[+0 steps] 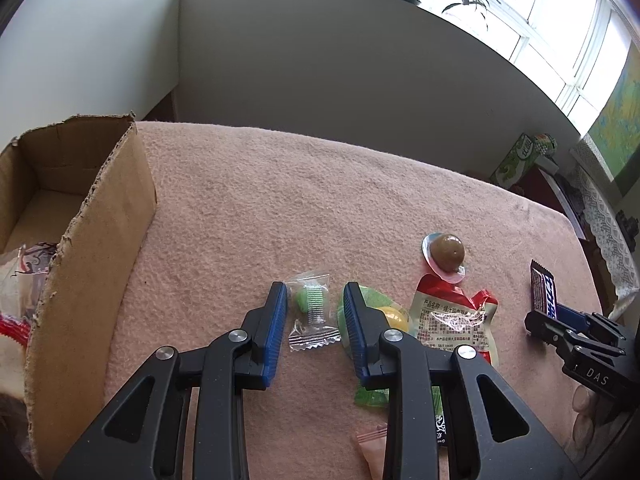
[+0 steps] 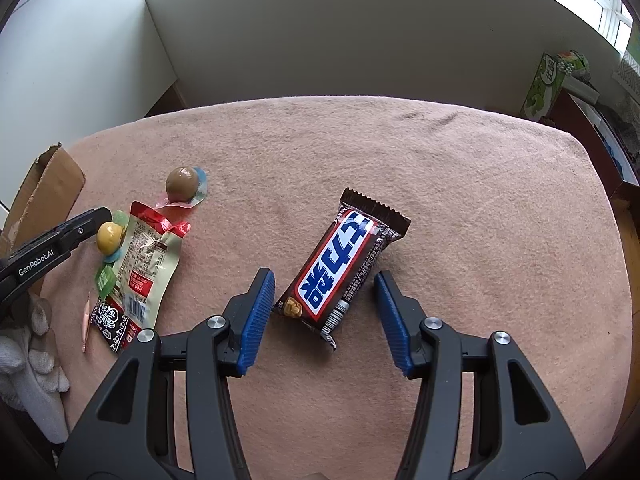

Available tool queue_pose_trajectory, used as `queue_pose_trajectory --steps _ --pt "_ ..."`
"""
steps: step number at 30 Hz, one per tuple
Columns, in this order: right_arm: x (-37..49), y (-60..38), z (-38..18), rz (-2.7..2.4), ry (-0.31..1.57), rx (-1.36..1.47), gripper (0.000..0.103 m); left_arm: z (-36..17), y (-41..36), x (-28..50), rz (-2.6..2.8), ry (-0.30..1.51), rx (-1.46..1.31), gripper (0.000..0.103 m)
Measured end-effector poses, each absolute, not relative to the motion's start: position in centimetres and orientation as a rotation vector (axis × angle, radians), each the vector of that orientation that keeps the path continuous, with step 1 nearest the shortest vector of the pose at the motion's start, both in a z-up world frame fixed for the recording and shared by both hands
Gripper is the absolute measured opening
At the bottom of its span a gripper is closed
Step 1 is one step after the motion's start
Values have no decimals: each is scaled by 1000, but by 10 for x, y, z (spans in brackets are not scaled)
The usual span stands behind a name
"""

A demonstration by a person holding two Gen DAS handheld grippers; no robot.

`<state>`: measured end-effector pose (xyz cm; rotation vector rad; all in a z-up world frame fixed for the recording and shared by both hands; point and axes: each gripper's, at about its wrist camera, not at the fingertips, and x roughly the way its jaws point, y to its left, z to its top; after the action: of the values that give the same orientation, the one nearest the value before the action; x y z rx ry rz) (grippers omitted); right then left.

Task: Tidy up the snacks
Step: 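Close the left tool on the green candy while the right tool grasps the blue chocolate bar, then carry the green candy and chocolate bar into the box and open both tools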

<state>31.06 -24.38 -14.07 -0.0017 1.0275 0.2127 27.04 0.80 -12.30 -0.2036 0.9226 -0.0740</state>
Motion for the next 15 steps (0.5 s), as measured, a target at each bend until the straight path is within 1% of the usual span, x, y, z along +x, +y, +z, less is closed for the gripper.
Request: queue_pose_trajectory --steps 1,4,5,15 --pt "309 -244 -140 211 1025 -3 49 -123 7 269 -73 922 -197 17" --pt "304 -245 -140 212 1021 0 39 -123 4 267 -81 921 -181 17" --pt "303 -245 -139 214 1022 6 37 -123 3 265 -84 921 -173 17" --pt "284 -262 -137 234 1020 77 34 -119 6 240 -111 925 -180 17"
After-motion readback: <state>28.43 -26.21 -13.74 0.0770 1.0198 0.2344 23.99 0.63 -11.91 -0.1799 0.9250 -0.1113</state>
